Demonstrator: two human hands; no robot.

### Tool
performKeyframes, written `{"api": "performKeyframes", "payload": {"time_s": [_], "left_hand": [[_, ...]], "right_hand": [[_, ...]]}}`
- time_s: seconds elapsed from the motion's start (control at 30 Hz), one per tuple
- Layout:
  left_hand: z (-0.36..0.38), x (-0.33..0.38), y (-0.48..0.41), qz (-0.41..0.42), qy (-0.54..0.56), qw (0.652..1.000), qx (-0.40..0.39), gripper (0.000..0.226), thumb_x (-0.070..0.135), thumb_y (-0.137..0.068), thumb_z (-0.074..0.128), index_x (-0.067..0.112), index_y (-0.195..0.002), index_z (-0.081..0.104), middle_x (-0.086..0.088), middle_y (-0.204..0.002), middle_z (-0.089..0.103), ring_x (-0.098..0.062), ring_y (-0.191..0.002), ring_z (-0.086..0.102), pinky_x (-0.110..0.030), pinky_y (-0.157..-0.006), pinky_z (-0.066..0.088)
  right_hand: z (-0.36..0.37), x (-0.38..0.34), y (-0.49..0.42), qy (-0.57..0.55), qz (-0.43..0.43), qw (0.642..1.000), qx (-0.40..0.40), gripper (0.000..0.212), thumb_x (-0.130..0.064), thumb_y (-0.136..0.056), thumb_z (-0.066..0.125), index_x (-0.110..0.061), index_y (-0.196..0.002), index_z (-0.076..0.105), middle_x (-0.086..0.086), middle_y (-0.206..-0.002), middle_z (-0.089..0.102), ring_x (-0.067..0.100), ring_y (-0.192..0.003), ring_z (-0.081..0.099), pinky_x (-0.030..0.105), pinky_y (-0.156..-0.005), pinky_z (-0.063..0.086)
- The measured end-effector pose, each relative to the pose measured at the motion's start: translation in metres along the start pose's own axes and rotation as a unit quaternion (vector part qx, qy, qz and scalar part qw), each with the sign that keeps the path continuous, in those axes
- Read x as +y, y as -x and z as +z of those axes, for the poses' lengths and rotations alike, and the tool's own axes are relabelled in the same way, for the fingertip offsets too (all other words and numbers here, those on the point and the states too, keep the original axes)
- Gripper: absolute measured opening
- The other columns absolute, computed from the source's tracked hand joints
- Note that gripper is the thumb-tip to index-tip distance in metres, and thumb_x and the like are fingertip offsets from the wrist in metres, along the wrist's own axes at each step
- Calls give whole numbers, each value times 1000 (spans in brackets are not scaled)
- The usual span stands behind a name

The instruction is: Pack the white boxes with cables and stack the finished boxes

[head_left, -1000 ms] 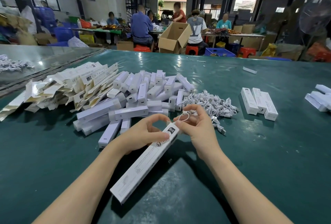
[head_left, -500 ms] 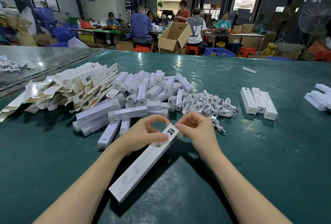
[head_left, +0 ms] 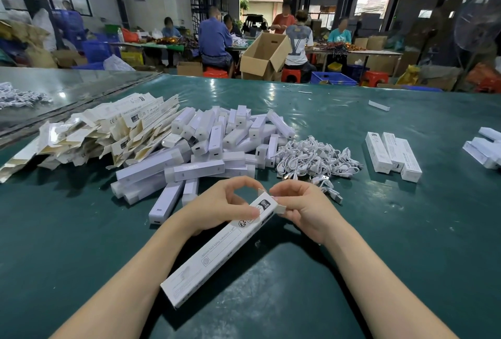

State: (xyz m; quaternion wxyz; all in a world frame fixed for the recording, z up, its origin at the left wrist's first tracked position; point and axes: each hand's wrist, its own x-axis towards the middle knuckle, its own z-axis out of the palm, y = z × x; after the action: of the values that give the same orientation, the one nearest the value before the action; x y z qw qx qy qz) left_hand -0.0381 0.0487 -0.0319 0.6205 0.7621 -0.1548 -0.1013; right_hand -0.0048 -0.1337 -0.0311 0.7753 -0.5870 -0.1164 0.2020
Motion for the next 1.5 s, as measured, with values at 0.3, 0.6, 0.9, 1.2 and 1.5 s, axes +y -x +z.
{"api": "performKeyframes", "payload": {"time_s": [0.3, 0.6, 0.9, 1.2, 1.5], "left_hand": [[1, 1, 1, 0, -9, 1000, 9, 35, 19, -66, 70, 24, -98, 58, -5, -57, 57, -8, -44, 45, -14, -47, 38], [-4, 2, 4, -13, -20, 996, 88, 32, 19, -64, 68, 27, -94, 59, 1, -55, 59, -10, -48, 47, -16, -52, 40], [-1, 2, 4, -7, -7, 993, 121, 32, 18, -63, 66, 23, -93, 58, -2, -57, 62, -9, -45, 50, -15, -48, 42], [0, -2, 0, -11, -47, 995, 92, 30, 23, -66, 69, 24, -94, 58, 4, -51, 60, -6, -45, 47, -12, -49, 38], [8, -3, -6, -10, -23, 985, 173, 29, 26, -85, 65, 26, -112, 52, 4, -74, 68, -7, -54, 53, -18, -56, 43]], "right_hand": [[8, 5, 0, 140, -57, 985, 85, 19, 2, -71, 73, -9, -61, 63, 1, -53, 62, 8, -45, 55, 17, -44, 44], [-1, -7, 2, 160, -97, 982, 5, 34, 6, -80, 60, -19, -60, 73, -1, -62, 66, 6, -56, 51, 16, -53, 37], [7, 1, 3, 207, -87, 974, -39, 19, 6, -80, 63, -10, -89, 69, 1, -73, 67, 4, -61, 56, 16, -62, 43], [10, 3, 1, 247, -49, 967, -42, 23, 10, -80, 54, -9, -77, 66, 1, -89, 52, 10, -70, 52, 16, -66, 46], [9, 8, -4, 159, -59, 984, 54, 12, -2, -81, 65, -12, -75, 63, 4, -77, 59, 10, -69, 59, 17, -63, 53]]}}
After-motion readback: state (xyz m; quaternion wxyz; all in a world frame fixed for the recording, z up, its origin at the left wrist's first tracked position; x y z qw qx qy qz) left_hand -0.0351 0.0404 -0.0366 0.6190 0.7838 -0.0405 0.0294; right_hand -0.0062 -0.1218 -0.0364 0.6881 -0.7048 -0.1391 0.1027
